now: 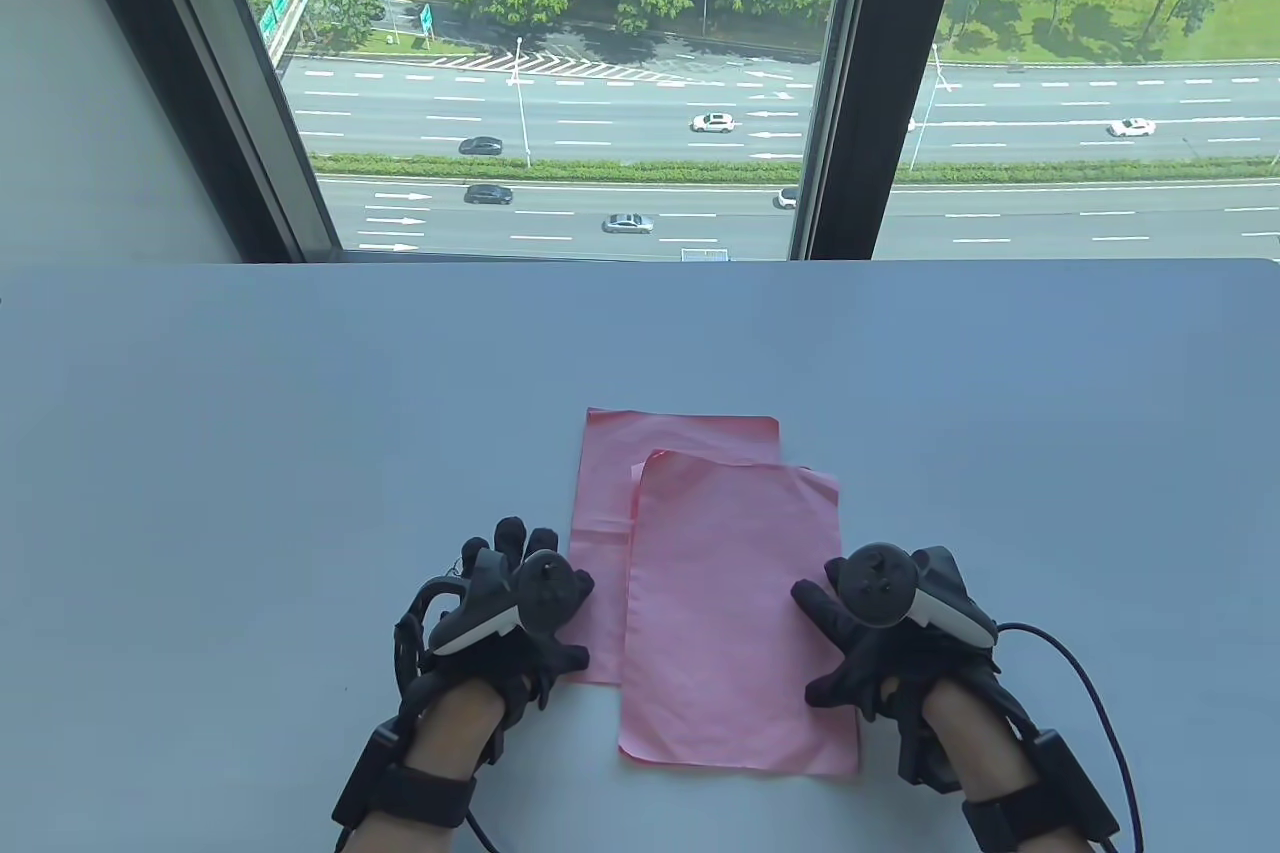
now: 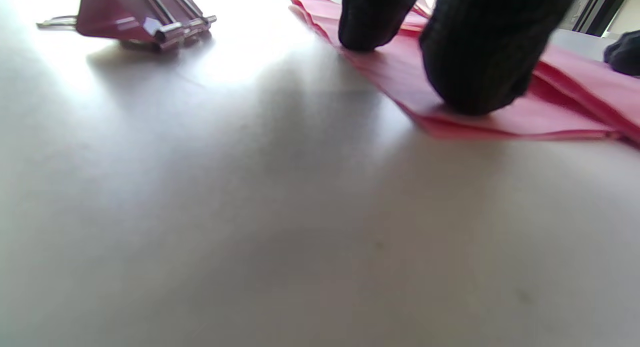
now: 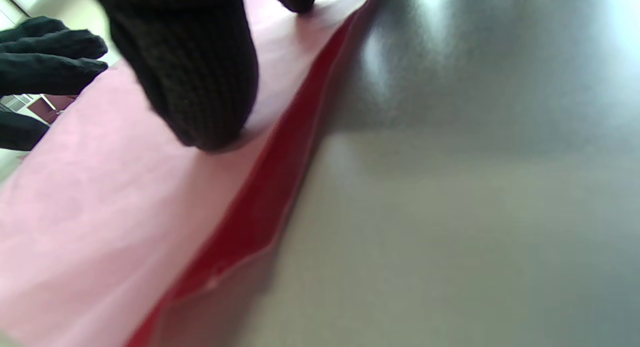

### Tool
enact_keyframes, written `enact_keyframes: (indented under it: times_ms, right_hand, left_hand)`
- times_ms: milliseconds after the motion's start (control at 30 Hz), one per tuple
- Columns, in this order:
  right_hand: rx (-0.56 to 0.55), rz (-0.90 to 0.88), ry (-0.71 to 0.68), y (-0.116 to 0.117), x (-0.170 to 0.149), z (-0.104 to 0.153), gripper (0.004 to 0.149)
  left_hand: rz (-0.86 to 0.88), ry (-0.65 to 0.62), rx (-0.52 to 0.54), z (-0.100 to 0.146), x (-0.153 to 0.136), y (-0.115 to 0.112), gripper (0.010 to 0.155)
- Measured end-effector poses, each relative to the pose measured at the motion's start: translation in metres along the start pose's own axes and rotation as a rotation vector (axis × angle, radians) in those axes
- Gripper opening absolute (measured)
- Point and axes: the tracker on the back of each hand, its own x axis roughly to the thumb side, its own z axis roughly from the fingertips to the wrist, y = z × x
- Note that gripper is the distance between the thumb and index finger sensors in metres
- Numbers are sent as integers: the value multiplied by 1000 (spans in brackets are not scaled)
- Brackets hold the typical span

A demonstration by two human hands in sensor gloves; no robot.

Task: Clip paper with binder clip (Left hand to clip)

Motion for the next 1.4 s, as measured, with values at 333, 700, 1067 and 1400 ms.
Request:
enact_keyframes:
  times_ms: [333, 700, 1067, 1400]
  right_hand:
    - [-41, -17, -19, -14, -2, 15, 95]
    - [22, -5, 13, -3, -8, 5, 96]
    - [-3, -3, -4, 0, 2, 1, 94]
    - [-36, -37, 8, -13, -12, 13, 93]
  left_hand:
    - [26, -6, 25, 3, -1, 5, 80]
    - [47, -14, 17, 2, -5, 2, 71]
    - [37, -40, 7, 0, 0, 0, 73]
    - [59, -33, 41, 3, -2, 4, 68]
